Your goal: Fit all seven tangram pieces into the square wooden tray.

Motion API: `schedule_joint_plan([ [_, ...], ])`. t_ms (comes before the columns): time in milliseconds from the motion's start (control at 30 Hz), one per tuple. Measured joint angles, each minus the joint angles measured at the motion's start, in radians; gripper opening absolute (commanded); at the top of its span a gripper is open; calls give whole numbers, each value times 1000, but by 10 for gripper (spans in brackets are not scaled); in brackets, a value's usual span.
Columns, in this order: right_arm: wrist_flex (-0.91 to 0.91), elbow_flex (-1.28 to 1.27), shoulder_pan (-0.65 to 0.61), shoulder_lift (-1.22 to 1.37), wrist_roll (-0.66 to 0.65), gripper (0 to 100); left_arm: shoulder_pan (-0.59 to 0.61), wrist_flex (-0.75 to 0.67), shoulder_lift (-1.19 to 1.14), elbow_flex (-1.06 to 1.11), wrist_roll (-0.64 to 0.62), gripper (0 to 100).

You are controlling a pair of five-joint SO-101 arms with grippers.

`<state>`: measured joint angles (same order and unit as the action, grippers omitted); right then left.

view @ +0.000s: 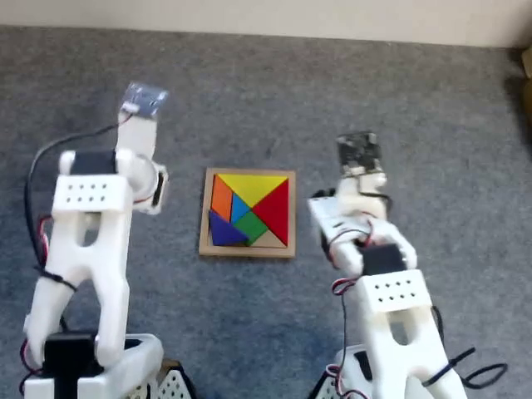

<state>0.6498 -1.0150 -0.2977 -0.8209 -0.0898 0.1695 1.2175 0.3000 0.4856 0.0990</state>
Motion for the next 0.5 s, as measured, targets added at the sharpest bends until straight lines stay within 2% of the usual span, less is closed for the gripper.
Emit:
schedule_joint_plan([
  [100, 3, 20, -120, 0, -80, 54, 40, -144, 5, 146, -80, 157],
  [267, 3, 20, -311, 0, -180, 54, 95, -339, 6, 298, -114, 157],
  [367, -29, 20, -387, 0, -192, 53, 103, -379, 12, 334, -114, 151],
  [500, -130, 11, -423, 54, -192, 52, 104, -387, 12, 342, -114, 66],
])
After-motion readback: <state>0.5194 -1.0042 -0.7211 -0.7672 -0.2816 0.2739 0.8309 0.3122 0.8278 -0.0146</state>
